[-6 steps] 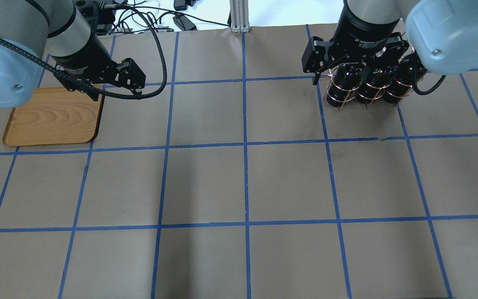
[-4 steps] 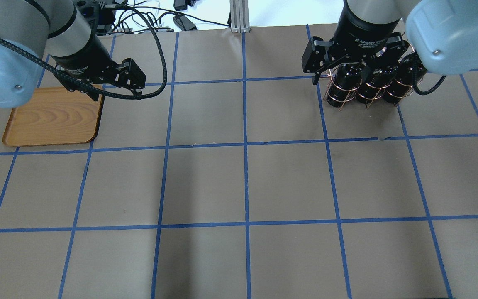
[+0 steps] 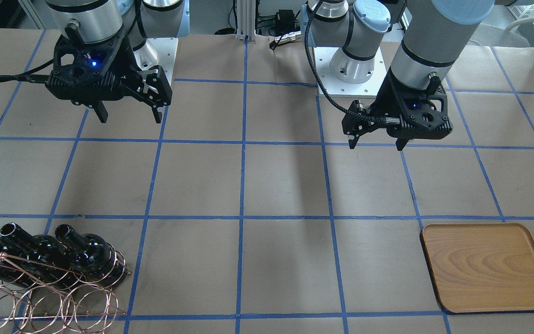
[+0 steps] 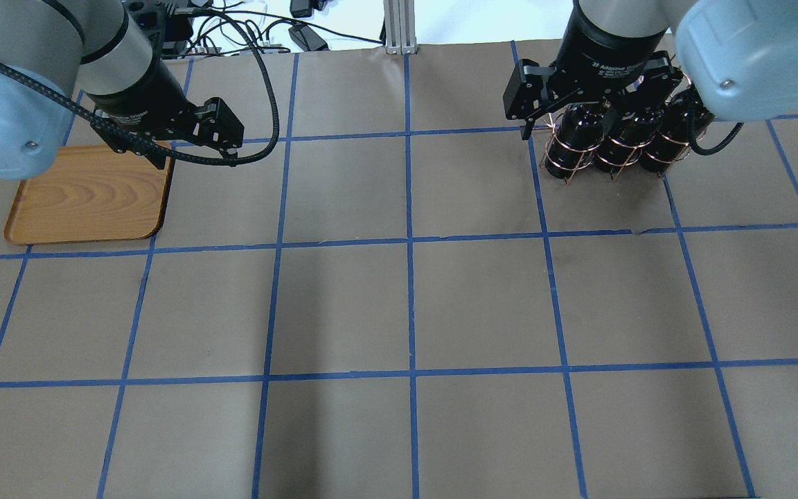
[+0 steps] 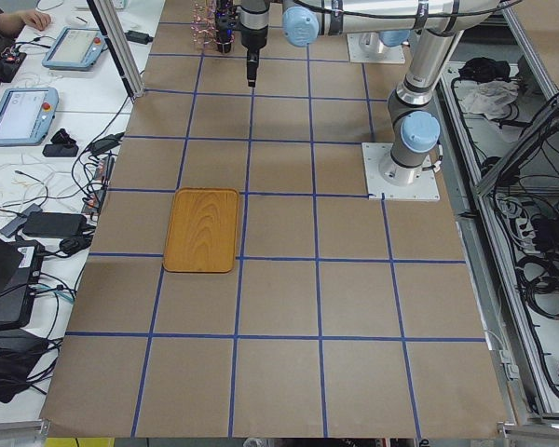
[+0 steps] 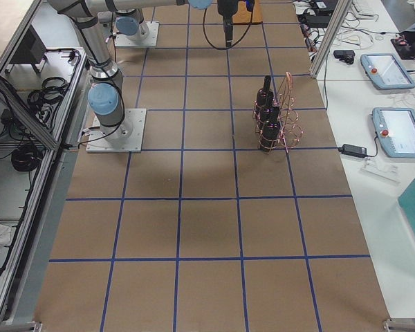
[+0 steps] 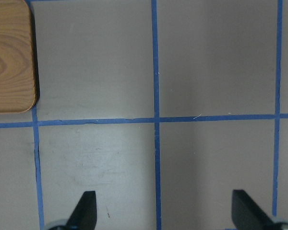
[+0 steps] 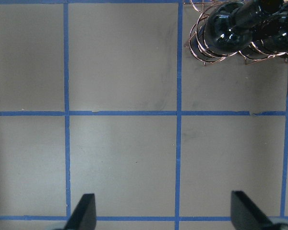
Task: Take wine from basket and place on tray
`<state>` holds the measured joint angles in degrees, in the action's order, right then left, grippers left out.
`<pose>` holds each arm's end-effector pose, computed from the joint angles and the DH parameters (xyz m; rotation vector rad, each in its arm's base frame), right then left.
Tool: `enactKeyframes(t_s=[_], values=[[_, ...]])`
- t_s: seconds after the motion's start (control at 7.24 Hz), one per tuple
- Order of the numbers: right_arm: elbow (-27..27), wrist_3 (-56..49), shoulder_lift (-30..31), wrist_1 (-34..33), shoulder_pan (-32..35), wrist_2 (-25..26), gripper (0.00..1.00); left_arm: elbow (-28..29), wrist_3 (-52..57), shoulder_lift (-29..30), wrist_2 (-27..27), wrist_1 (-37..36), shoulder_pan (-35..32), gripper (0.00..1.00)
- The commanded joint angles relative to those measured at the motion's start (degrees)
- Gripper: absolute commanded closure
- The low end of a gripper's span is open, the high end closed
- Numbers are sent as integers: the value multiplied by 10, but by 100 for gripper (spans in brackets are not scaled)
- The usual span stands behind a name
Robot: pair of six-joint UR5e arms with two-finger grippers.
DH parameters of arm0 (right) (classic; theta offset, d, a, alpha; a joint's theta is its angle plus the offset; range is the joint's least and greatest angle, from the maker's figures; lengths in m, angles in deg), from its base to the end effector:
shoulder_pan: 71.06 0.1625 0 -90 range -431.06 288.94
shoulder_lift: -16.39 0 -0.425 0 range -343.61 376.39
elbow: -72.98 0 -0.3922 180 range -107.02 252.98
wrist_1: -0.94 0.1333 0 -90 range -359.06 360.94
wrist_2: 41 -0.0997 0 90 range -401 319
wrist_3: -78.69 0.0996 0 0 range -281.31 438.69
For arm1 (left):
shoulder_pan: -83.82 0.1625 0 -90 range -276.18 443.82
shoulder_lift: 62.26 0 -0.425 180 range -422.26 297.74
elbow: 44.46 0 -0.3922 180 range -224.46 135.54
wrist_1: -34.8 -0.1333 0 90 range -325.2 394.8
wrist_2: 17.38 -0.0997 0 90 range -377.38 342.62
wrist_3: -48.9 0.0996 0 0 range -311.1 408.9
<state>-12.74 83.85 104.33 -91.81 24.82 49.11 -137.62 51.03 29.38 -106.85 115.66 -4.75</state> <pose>0.1852 -0.4988 0.5118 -0.0195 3.1322 -0.1356 -0.1215 -0.5131 0.4627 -0.0197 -3.1324 0.1191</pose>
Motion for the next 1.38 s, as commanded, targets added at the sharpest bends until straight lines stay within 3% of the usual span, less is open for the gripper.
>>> enactKeyframes(t_s=[0.0, 0.83, 1.24], values=[[8, -22, -10, -2, -12, 1, 0, 0, 1, 0, 0, 0, 0, 0], [119, -142, -138, 10, -182, -7, 0, 0, 2, -1, 0, 0, 0, 0], [125, -153, -176, -31, -186, -9, 0, -2, 0, -1, 0, 1, 0, 0]])
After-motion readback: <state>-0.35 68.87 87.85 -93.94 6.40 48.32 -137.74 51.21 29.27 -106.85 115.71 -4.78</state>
